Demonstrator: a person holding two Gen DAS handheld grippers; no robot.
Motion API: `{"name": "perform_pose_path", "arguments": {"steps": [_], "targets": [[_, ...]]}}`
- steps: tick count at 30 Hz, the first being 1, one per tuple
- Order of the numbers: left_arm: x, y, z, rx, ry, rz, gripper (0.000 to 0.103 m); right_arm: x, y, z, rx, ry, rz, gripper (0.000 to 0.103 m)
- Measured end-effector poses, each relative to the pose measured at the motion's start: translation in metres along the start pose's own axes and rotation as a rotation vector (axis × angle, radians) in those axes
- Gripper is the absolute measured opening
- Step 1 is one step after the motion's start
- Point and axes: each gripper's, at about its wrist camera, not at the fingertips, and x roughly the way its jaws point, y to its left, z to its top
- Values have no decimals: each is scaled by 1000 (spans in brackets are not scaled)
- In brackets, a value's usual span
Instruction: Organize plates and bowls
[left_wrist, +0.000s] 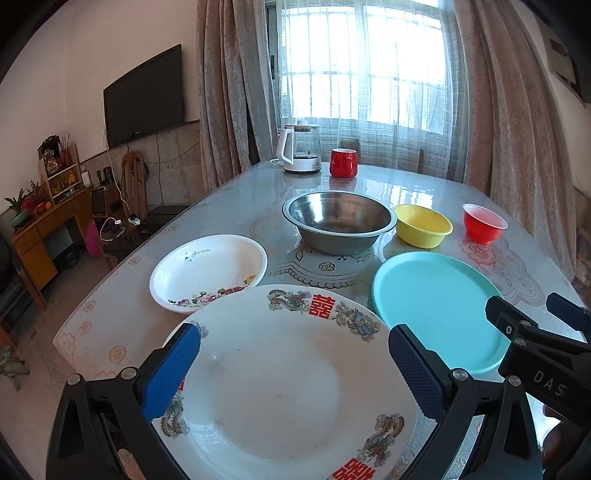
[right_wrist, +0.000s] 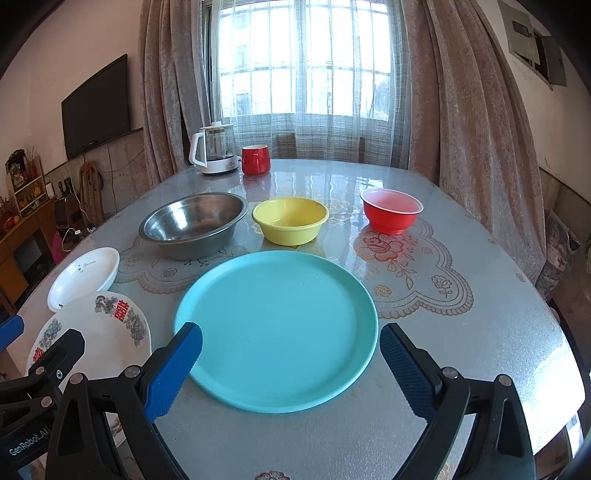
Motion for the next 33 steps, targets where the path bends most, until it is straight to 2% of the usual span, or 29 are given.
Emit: {"name": "perform_pose_path", "arguments": {"steps": [33], "targets": [[8, -8, 2, 21, 37, -44, 103, 10, 0, -4, -10, 27, 11, 99]]}}
